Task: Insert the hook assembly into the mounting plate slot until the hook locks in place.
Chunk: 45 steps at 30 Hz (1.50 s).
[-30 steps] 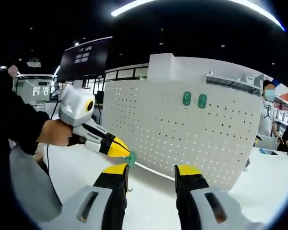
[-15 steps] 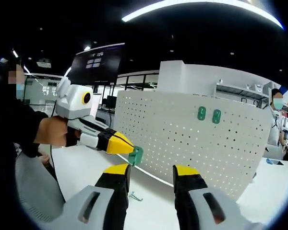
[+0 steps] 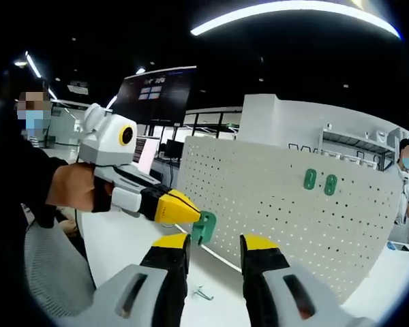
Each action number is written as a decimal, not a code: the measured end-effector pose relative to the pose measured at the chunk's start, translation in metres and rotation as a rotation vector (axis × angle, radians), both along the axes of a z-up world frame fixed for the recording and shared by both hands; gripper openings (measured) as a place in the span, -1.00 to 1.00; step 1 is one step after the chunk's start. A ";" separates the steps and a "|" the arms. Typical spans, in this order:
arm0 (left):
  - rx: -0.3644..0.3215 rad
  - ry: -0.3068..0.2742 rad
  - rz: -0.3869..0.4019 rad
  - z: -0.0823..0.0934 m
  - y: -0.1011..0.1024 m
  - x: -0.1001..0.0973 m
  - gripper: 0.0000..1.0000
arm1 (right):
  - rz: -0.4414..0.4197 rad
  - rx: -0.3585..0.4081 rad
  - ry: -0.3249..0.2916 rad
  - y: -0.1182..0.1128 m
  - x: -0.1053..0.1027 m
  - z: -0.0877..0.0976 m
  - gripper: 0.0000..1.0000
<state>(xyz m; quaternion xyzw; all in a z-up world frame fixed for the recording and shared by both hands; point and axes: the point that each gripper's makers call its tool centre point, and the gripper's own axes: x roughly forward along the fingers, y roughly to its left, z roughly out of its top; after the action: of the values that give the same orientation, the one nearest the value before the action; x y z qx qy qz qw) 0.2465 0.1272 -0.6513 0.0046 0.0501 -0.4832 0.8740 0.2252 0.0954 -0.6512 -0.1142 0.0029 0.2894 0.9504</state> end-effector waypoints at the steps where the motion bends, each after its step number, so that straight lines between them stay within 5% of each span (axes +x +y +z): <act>1: -0.002 0.001 0.000 0.001 0.000 0.000 -0.98 | 0.004 -0.003 -0.002 0.002 0.000 0.001 -0.49; 16: -0.068 0.030 -0.044 0.015 -0.009 -0.011 -0.98 | 0.001 -0.054 -0.037 0.010 -0.001 0.006 -0.78; 45: -0.080 0.025 -0.094 0.024 -0.017 -0.024 -0.98 | -0.054 -0.076 -0.068 0.006 -0.004 0.011 -0.97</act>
<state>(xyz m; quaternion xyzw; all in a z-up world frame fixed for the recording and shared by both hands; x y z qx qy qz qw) 0.2229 0.1101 -0.6272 -0.0342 0.0415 -0.5254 0.8492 0.2212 0.1017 -0.6401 -0.1599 -0.0152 0.2594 0.9523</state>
